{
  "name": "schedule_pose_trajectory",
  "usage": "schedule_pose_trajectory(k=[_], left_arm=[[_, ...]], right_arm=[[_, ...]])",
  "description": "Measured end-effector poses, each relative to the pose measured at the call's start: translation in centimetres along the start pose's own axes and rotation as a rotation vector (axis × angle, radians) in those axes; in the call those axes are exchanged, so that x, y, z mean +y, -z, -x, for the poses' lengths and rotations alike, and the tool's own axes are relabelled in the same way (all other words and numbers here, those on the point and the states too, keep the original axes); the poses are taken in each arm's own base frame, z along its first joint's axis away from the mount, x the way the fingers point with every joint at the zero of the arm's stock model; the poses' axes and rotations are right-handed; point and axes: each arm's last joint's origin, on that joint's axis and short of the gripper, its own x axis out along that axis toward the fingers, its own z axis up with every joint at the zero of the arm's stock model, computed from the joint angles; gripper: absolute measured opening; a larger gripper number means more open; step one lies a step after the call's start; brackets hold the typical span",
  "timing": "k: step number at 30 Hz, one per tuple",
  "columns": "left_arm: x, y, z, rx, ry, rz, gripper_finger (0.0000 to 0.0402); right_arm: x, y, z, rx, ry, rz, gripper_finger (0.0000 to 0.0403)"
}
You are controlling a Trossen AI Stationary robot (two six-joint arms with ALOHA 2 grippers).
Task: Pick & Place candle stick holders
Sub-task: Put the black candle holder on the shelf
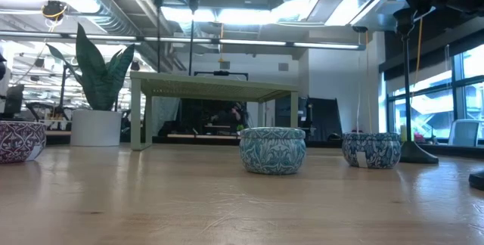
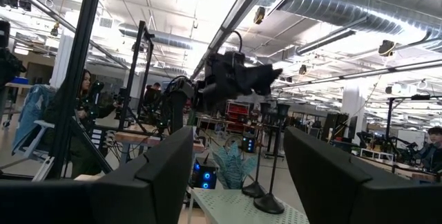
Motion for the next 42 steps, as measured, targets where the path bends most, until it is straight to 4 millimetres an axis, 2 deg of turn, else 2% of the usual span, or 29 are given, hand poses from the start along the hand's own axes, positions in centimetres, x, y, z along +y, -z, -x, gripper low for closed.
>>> schedule_pose_trajectory(k=[9, 14, 19, 26, 33, 38, 42], left_arm=[[-2.0, -2.9, 0.2, -0.04, 0.086, -0.064, 0.021], [-2.9, -4.0, 1.5, 0.101, 0.123, -0.098, 0.021], [-2.8, -4.7, 3.7, 0.244, 0.057, -0.146, 0.021], [-2.6, -4.3, 6.4, 0.446, -0.003, -0.177, 0.021], [-2.6, -2.5, 7.9, 0.631, -0.024, -0.144, 0.021], [-2.9, -1.9, 8.3, 0.687, -0.022, -0.086, 0.021], [-3.8, -1.5, 9.0, 0.694, 0.034, -0.092, 0.021]], right_arm=[[0.0, 0.0, 0.0, 0.0, 0.0, -0.001, 0.0232], [0.0, 0.0, 0.0, 0.001, -0.001, -0.024, 0.0232], [0.0, 0.1, 0.0, 0.012, -0.003, -0.034, 0.0232], [0.1, 0.2, 0.0, 0.025, -0.006, -0.035, 0.0232], [0.1, 0.3, 0.0, 0.026, -0.005, -0.056, 0.0232], [0.1, 0.2, 0.0, 0.022, -0.008, -0.112, 0.0232], [0.3, 0.4, -0.2, 0.036, -0.08, -0.114, 0.0232]])
